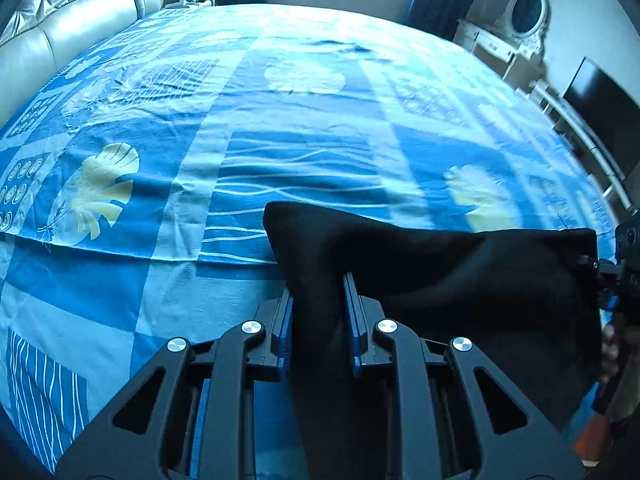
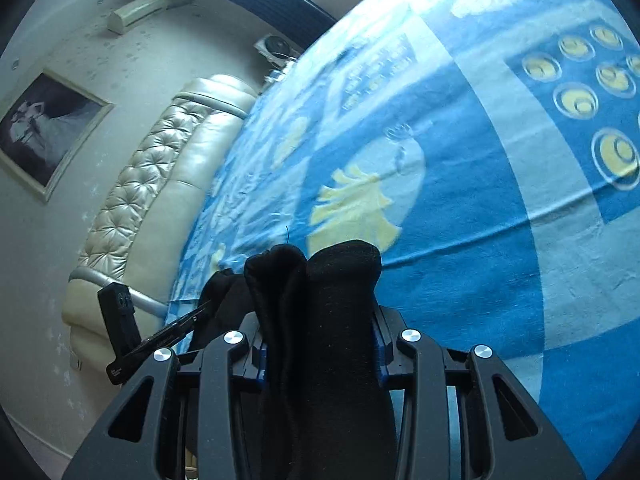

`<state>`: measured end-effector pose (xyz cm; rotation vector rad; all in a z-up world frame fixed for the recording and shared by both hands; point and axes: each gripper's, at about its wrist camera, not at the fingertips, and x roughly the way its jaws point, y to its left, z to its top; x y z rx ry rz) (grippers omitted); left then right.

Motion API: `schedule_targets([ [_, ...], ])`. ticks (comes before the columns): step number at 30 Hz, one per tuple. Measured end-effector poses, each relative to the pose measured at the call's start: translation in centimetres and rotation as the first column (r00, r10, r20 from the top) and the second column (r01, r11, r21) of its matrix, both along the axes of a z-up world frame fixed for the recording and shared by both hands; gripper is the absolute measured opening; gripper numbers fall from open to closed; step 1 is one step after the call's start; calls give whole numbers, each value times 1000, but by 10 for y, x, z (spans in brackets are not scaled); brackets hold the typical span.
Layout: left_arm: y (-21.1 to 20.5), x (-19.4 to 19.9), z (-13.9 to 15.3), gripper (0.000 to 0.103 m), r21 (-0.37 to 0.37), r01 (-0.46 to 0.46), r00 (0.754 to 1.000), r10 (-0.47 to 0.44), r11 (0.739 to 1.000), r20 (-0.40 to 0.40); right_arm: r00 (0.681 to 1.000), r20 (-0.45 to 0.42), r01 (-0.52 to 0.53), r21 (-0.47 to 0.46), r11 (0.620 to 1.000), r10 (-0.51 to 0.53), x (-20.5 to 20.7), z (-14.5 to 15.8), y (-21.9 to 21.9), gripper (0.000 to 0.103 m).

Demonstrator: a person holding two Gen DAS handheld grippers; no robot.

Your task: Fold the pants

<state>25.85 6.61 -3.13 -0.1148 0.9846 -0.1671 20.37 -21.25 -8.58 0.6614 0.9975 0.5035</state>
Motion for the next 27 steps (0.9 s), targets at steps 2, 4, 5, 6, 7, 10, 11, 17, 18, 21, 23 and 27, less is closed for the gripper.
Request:
schedule_targets([
  [2, -1, 1, -6, 22, 7, 3, 1000, -3, 1000, 1, 999, -38, 11, 4, 1000, -10, 3, -12, -4, 38],
  [4, -3, 0, -8, 22, 22, 7, 1000, -7, 1000, 13, 998, -54, 18, 32, 999, -16, 4, -20, -9, 38],
  [5, -4, 0, -9, 22, 35, 9, 1000, -10, 999, 18, 998, -56, 19, 40, 999, -17, 3, -22, -10, 38],
  [6, -5, -1, -10, 23, 38, 9, 1000, -10, 999, 20, 998, -58, 19, 43, 999, -17, 3, -23, -11, 38],
  [7, -5, -1, -11, 23, 39, 9, 1000, -10, 999, 20, 998, -58, 19, 45, 999, -16, 2, -23, -11, 38],
  [10, -3, 0, -13, 23, 15, 5, 1000, -5, 1000, 12, 998, -58, 19, 56, 998, -16, 1, -24, -12, 38],
  [11, -2, 1, -13, 23, 13, 4, 1000, -4, 1000, 11, 998, -56, 19, 56, 998, -16, 1, -23, -11, 38],
  [17, -4, 0, -13, 23, 19, 5, 1000, -5, 1000, 13, 999, -51, 21, 64, 998, -18, -1, -24, -13, 38],
  [18, -4, 0, -13, 23, 18, 5, 1000, -6, 1000, 13, 998, -52, 22, 64, 998, -18, -1, -24, -13, 38],
  [21, -4, 0, -14, 24, 13, 5, 1000, -6, 1000, 10, 998, -53, 22, 64, 998, -19, -2, -24, -13, 38],
  [23, -4, 0, -14, 24, 14, 6, 1000, -6, 1000, 9, 998, -60, 22, 64, 998, -18, -2, -24, -13, 38],
  [27, 0, 3, -15, 29, -9, 3, 1000, -3, 1000, -9, 996, -86, 24, 61, 998, -19, -1, -21, -13, 40],
])
